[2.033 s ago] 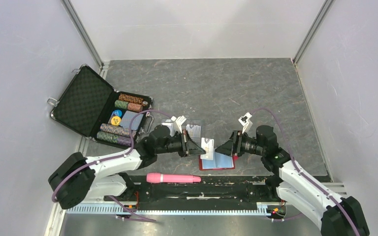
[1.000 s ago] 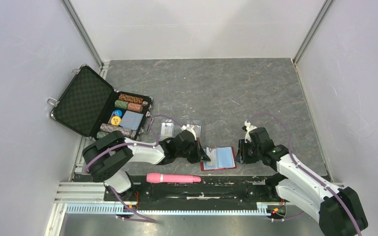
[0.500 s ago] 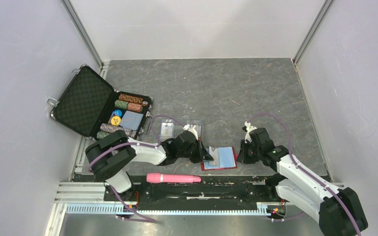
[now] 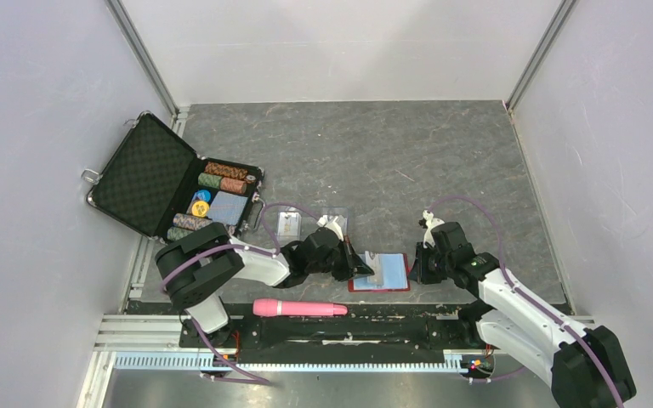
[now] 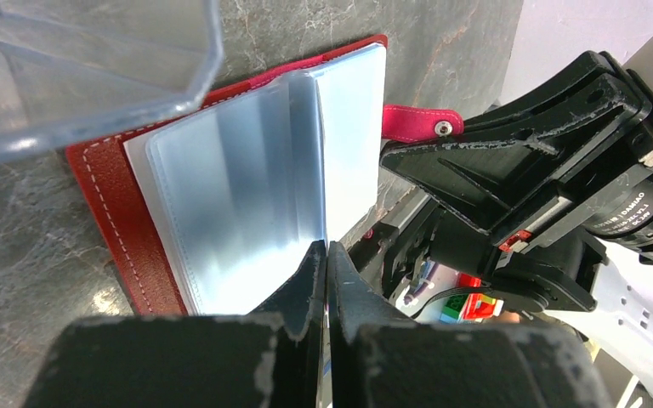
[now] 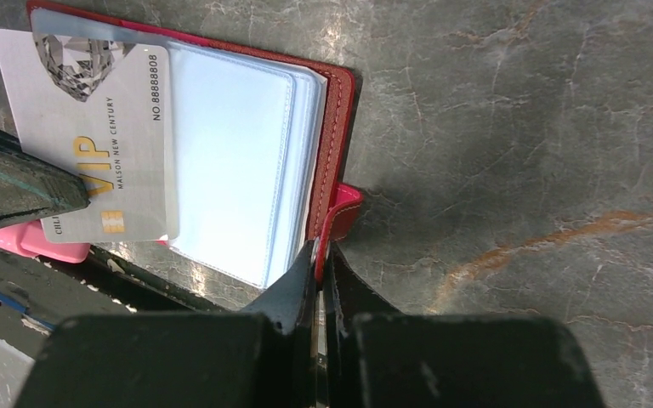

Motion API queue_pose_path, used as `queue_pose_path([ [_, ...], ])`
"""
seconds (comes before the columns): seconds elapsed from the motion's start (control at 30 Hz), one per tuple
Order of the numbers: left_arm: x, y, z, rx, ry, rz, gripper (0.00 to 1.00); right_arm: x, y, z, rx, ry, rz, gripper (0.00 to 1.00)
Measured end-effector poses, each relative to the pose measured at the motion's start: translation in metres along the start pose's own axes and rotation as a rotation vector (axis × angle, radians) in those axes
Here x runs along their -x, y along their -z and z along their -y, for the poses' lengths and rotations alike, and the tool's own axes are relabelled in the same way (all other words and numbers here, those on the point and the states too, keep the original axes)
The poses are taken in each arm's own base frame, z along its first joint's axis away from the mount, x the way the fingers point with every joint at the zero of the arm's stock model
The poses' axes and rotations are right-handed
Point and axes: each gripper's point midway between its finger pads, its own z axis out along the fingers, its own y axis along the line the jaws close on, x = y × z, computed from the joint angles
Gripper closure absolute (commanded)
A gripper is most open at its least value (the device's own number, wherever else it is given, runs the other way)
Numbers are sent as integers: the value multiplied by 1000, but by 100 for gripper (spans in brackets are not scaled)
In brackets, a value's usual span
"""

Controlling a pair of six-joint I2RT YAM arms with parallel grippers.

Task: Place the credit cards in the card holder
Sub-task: Insert the credit card into the card holder.

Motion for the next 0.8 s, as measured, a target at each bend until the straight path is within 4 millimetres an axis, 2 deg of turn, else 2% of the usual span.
queue_pose_path([
  [0.47, -2, -6, -9, 22, 20, 4, 98, 0, 0, 0, 2, 1, 2, 100],
  [0.8, -9, -14, -6, 12, 12, -25, 98, 0, 0, 0, 2, 2, 2, 100],
])
